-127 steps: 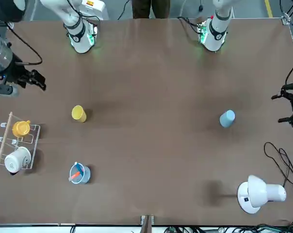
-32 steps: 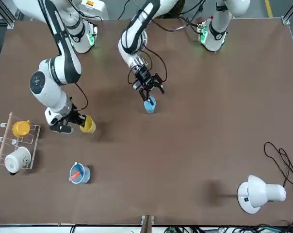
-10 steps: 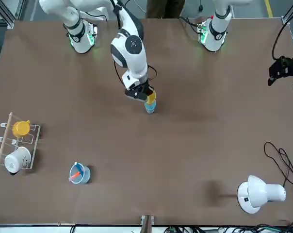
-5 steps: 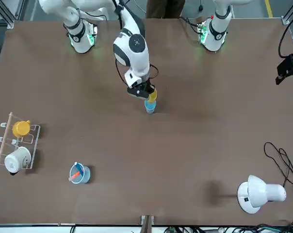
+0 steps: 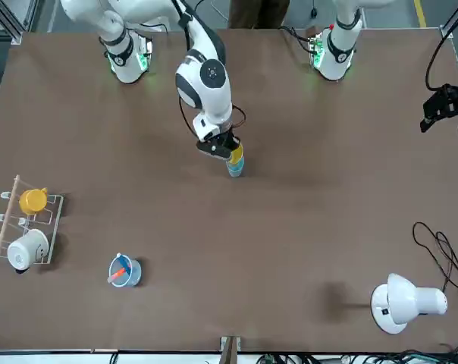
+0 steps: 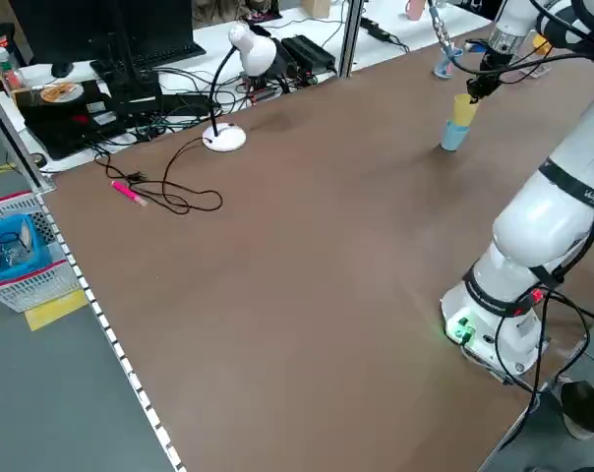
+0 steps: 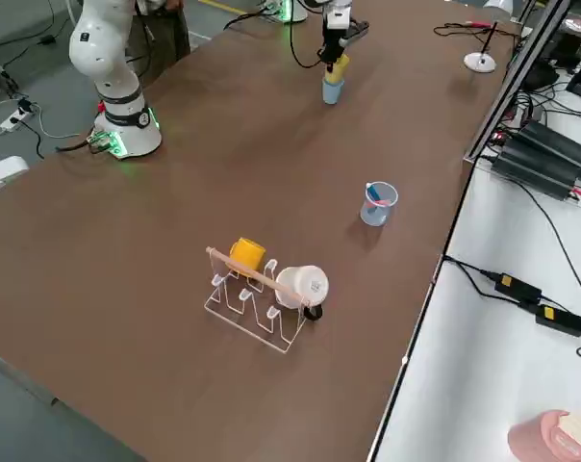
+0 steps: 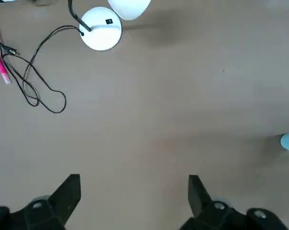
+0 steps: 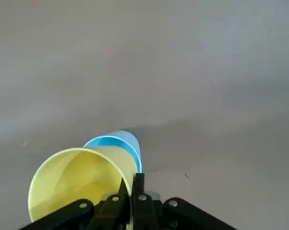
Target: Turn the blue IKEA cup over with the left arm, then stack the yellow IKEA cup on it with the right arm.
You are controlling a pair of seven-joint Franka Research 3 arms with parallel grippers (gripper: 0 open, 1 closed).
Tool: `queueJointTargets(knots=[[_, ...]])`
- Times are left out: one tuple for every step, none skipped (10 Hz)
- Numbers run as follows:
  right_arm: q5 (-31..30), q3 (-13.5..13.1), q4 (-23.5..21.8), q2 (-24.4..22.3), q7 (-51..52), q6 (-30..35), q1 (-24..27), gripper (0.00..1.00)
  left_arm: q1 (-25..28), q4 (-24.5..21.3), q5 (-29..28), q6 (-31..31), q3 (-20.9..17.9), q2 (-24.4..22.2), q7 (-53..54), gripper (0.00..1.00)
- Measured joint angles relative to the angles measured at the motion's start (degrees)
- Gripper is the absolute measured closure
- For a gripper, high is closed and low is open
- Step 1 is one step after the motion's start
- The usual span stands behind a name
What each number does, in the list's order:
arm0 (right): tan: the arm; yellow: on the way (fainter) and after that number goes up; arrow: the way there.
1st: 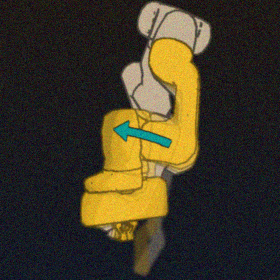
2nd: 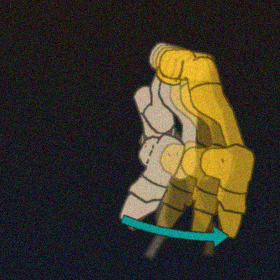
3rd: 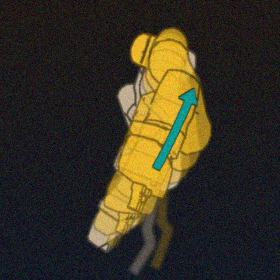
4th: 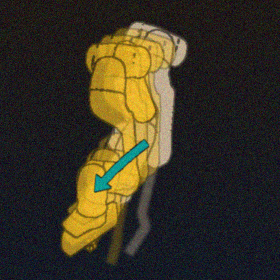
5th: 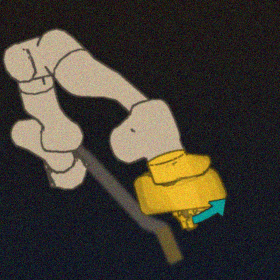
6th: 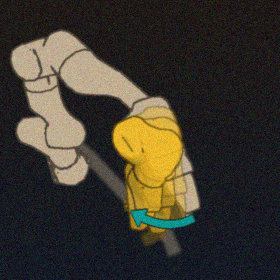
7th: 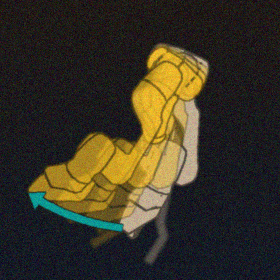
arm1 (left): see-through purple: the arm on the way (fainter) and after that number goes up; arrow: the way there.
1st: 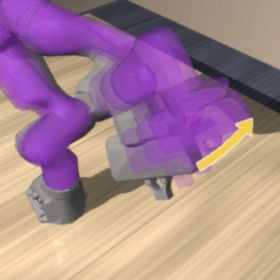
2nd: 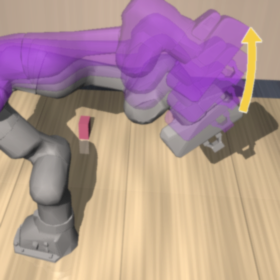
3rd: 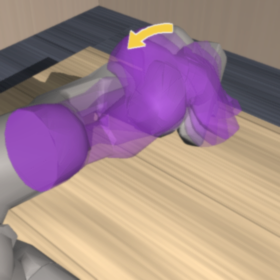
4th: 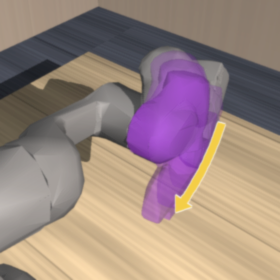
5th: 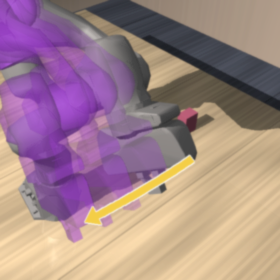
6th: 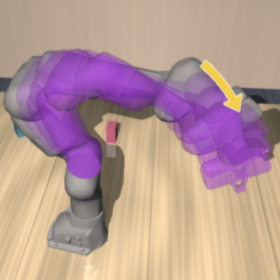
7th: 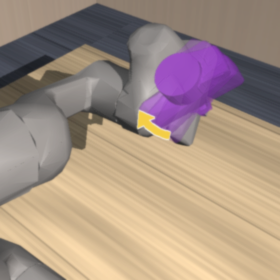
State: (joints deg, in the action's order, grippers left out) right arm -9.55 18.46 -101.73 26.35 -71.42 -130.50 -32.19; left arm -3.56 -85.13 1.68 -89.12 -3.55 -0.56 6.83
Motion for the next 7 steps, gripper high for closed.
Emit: queueJointTargets(knots=[[-0.5, 0.0, 0.0, 0.3, 0.0, -0.1, 0.0, 0.96, 0.0, 0.0, 0.0, 0.4, 0.0, 0.0, 0.0, 0.01], [-0.8, 0.0, 0.0, 0.7, -0.1, -0.2, 0.1, 0.96, 0.0, 0.0, 0.0, 0.6, 0.0, 0.0, 0.0, 0.01], [-0.9, 0.0, 0.0, 1.2, -0.1, -0.5, 0.3, 0.96, 0.0, 0.0, 0.0, 0.9, 0.0, 0.0, 0.0, 0.01], [-0.9, 0.0, 0.1, 1.5, -0.1, -0.6, 0.3, 0.96, 0.0, 0.0, 0.0, 1.1, 0.0, 0.1, 0.0, 0.01], [-0.9, 0.0, 0.3, 1.5, -0.2, -0.7, 0.5, 0.95, 0.1, 0.0, 0.0, 1.2, 0.0, 0.3, 0.0, 0.01], [-0.9, 0.0, 0.7, 1.5, -0.3, -0.7, 0.8, 0.83, 0.1, 0.0, 0.0, 1.2, -0.1, 0.4, 0.0, 0.01], [-0.9, 0.0, 0.9, 1.5, -0.3, -0.6, 1.2, 0.67, 0.2, 0.0, 0.0, 1.2, -0.1, 0.6, 0.0, 0.01]])
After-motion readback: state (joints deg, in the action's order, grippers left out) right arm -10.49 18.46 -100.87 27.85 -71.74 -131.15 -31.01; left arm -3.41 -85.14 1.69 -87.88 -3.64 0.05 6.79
